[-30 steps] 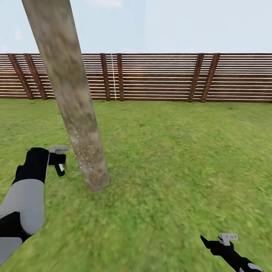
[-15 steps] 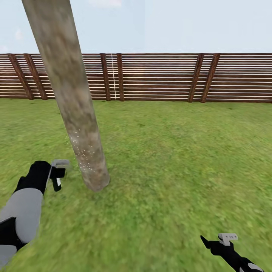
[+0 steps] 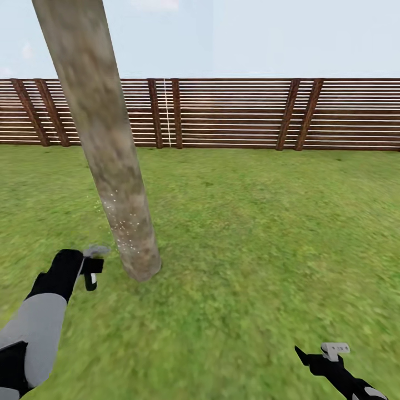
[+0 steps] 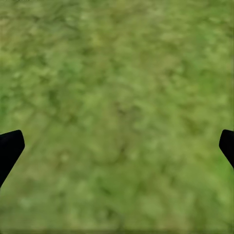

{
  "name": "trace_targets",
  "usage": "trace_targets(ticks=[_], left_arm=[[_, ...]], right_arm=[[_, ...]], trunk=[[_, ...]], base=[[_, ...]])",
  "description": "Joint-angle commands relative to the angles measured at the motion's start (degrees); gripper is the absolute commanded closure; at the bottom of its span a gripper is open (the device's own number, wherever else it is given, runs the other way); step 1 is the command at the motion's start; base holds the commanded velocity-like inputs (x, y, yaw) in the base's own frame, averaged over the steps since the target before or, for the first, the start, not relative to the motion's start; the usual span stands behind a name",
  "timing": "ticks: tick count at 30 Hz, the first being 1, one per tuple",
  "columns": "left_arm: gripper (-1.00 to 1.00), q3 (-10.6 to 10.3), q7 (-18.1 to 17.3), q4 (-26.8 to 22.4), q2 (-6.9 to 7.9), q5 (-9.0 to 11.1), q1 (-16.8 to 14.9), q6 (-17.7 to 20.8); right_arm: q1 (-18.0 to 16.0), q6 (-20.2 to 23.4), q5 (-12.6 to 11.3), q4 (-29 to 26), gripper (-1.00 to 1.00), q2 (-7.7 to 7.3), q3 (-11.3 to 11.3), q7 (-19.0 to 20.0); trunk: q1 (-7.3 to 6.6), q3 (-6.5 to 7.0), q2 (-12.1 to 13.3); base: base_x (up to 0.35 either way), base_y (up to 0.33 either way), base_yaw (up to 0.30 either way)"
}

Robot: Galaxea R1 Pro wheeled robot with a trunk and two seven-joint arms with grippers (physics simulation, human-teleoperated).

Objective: In the garden, pick up the pesticide atomizer on the floor and spray pesticide onto both trees until each tree trunk is fully covered.

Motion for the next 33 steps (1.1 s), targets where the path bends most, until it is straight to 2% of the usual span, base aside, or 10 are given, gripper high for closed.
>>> trace_targets(ticks=[1, 3, 4, 5, 7, 9, 12, 15, 27, 33], left_arm=[[1.00, 0.24, 0.59, 0.23, -0.17, 1.33, 3.90, -0.82], [1.00, 0.38, 1.41, 0.91, -1.07, 3.20, 5.39, -0.97], [1.00, 0.78, 3.83, 2.32, -2.00, 4.73, 6.56, -1.28], [1.00, 1.16, 12.15, 7.96, -4.30, 7.86, 8.20, -10.07], [1.00, 1.24, 17.07, 8.99, -4.77, 8.68, 8.38, -13.94], [1.00, 1.27, 17.97, 9.51, -4.98, 9.08, 8.42, -14.75], [1.00, 1.27, 18.57, 9.49, -6.45, 9.04, 8.43, -14.95], [1.00, 1.27, 18.76, 9.64, -6.83, 9.10, 8.43, -15.02], [1.00, 1.27, 18.71, 9.82, -7.19, 9.26, 8.43, -15.24], [1.00, 1.27, 18.58, 9.82, -7.19, 9.27, 8.43, -15.24]], right_arm=[[0.00, 0.00, 0.01, 0.00, -1.00, 0.01, 0.00, 0.00], [0.00, 0.00, -0.03, 0.00, -1.00, 0.00, 0.00, 0.00], [0.00, 0.00, -0.05, -0.02, -1.00, -0.04, -0.02, 0.00], [0.00, 0.00, -0.06, -0.08, -1.00, -0.06, -0.07, 0.00], [0.00, 0.00, -0.06, -0.09, -1.00, -0.06, -0.02, 0.00], [0.00, 0.00, -0.09, -0.11, -1.00, -0.06, -0.08, 0.00], [0.00, 0.00, -0.11, -0.14, -1.00, -0.12, -0.09, 0.00], [0.00, 0.00, -0.07, -0.04, -1.00, -0.07, -0.03, 0.00], [0.00, 0.00, 0.02, 0.00, -1.00, -0.06, 0.00, -0.09], [0.00, 0.00, 0.03, 0.00, -1.00, -0.06, 0.00, -0.09]], trunk=[[0.00, 0.01, 0.00], [0.00, 0.01, 0.00], [0.00, 0.01, 0.00], [0.00, 0.01, 0.00], [0.00, 0.01, 0.00], [0.00, 0.01, 0.00], [0.00, 0.01, 0.00], [0.00, 0.01, 0.00], [0.00, 0.01, 0.00], [0.00, 0.01, 0.00]], base=[[0.000, 0.000, 0.000], [0.000, 0.000, 0.000], [0.000, 0.000, 0.000], [0.000, 0.000, 0.000], [0.000, -0.113, 0.000], [0.000, -0.205, 0.000], [0.090, -0.261, 0.000], [0.102, -0.267, 0.000], [0.104, -0.245, 0.222], [0.051, -0.259, 0.042]])
